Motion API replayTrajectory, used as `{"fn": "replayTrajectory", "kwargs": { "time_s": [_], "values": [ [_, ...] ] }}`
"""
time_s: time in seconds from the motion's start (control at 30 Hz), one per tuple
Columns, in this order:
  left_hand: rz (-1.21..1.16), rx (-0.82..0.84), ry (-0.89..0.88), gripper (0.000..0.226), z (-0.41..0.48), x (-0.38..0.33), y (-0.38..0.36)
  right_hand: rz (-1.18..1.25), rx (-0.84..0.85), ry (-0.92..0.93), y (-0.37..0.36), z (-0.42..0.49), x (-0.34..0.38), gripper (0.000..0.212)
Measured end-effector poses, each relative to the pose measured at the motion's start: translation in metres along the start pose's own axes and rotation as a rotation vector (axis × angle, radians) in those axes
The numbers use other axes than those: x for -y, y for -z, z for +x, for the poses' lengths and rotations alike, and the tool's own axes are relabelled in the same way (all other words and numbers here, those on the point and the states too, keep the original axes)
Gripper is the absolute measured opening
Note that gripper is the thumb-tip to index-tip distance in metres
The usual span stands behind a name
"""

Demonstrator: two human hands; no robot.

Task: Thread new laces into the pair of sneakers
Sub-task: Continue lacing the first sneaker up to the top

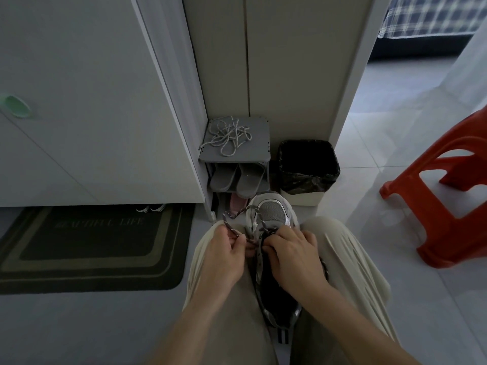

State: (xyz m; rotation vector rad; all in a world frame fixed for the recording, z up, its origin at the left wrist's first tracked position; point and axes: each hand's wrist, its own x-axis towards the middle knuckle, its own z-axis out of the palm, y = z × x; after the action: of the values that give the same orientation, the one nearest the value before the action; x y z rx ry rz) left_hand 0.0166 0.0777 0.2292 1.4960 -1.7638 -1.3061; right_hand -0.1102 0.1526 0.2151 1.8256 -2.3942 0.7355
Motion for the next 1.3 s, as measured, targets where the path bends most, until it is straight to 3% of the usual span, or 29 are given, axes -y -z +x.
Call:
{"fn": "replayTrajectory", "kwargs": {
  "time_s": [0.13, 0.27, 0.33, 0.4, 0.43, 0.53, 0.67, 0.77, 0.87, 1.03, 1.3],
  "values": [
    [-0.015, -0.005, -0.014, 0.011, 0.0, -0.008, 0.002, 0.039, 0.015, -0.011, 0.001, 0.001, 0.001, 0.029],
    [0.145, -0.023, 0.019, 0.01, 0.003, -0.014, 0.025, 0.202, 0.011, -0.126, 0.016, 0.001, -0.015, 0.006],
    [0.487, 0.09, 0.037, 0.012, 0.003, -0.012, 0.039, 0.227, -0.013, -0.194, 0.023, 0.004, -0.029, 0.005],
    [0.802, 0.124, 0.022, 0.032, -0.001, -0.014, 0.046, 0.183, 0.012, -0.235, 0.027, 0.006, -0.04, 0.008],
    [0.847, 0.086, -0.009, 0.045, -0.001, -0.016, 0.045, 0.175, 0.053, -0.247, 0.028, 0.007, -0.043, 0.01],
    [0.743, -0.013, -0.257, 0.061, -0.001, -0.023, 0.033, 0.213, 0.124, -0.246, 0.029, 0.004, -0.04, 0.018],
    [0.711, 0.163, -0.555, 0.05, 0.001, -0.027, 0.007, 0.233, 0.142, -0.222, 0.03, 0.003, -0.035, 0.012],
    [0.758, 0.105, -0.619, 0.03, -0.001, -0.024, 0.002, 0.246, 0.13, -0.226, 0.029, 0.002, -0.039, 0.01],
    [0.733, 0.066, -0.583, 0.018, -0.003, -0.021, 0.005, 0.247, 0.137, -0.236, 0.028, 0.005, -0.041, 0.01],
    [0.63, 0.129, -0.413, 0.019, -0.009, -0.017, 0.008, 0.259, 0.2, -0.25, 0.025, 0.014, -0.038, 0.003],
    [0.527, 0.161, -0.276, 0.055, -0.012, -0.015, 0.006, 0.108, 0.254, -0.091, 0.023, 0.017, -0.031, 0.008]
  ]
}}
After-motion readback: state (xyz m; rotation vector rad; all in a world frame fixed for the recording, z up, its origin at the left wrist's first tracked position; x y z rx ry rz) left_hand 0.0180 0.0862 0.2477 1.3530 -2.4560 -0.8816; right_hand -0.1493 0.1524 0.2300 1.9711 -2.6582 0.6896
